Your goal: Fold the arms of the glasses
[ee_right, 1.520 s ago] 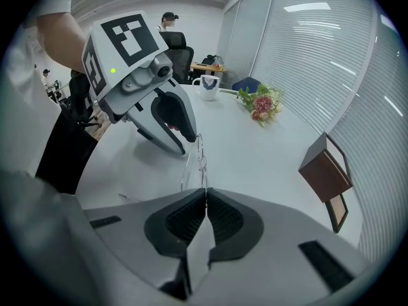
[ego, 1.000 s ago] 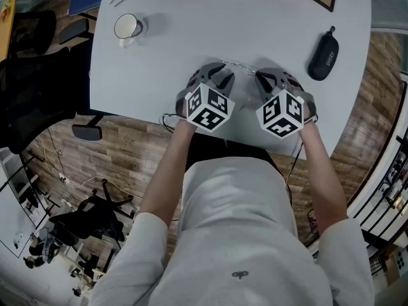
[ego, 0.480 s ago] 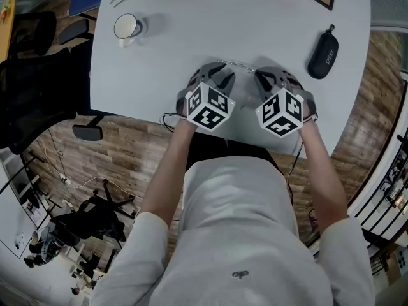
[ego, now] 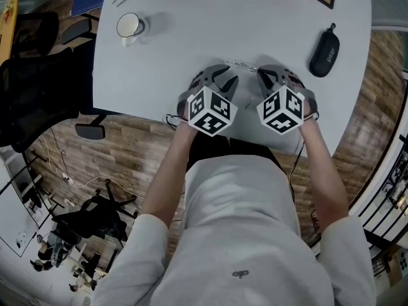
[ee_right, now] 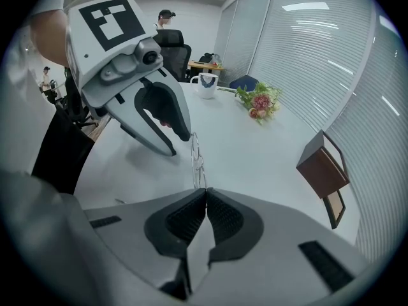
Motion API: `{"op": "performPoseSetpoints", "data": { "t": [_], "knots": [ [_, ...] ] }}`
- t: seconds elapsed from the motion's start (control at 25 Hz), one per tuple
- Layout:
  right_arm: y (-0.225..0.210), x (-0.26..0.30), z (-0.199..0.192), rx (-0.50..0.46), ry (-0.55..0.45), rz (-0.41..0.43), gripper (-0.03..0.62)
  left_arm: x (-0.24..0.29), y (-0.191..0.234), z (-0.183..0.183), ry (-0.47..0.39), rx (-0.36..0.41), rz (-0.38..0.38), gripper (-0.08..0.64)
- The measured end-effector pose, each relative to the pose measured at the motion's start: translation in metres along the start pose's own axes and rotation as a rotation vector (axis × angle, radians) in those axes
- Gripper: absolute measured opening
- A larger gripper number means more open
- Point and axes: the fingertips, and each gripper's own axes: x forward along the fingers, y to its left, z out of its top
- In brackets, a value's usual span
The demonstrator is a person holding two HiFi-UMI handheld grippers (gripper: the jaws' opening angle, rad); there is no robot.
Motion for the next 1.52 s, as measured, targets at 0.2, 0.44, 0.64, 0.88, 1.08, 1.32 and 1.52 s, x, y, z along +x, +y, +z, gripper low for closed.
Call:
{"op": "performPoseSetpoints", "data": {
  "t": [0.2,0.44,0.64,0.88,1.08,1.32,1.52],
  "knots": [
    [0.000,0.002,0.001,-0.002,-0.002,-0.002,0.014,-0.004,-0.013,-0.011,0.014,0.001,-0.027,0.133],
    [0.002,0.000,0.001,-0.002,-0.005,-0.003,0.014,-0.008,-0.040,-0.016,0.016,0.002,-0.075,0.133],
    [0.001,-0.001,0.000,0.009,-0.008,-0.006,0.014,-0.009,-0.063,-0.014,-0.002,-0.020,-0.119,0.133],
    [0.000,-0.002,-0.001,0.020,-0.008,-0.002,0.014,-0.009,-0.083,-0.009,-0.014,-0.020,-0.162,0.133],
    [-0.001,-0.004,-0.001,0.023,-0.010,-0.002,0.014,-0.005,-0.096,-0.006,-0.013,-0.016,-0.194,0.133],
    [-0.002,-0.004,-0.003,0.026,-0.011,0.002,0.014,0.006,-0.111,-0.009,0.018,0.024,-0.219,0.116],
    [-0.001,-0.005,-0.002,0.023,-0.012,0.003,0.014,0.006,-0.112,-0.010,0.017,0.028,-0.208,0.065]
  ]
}}
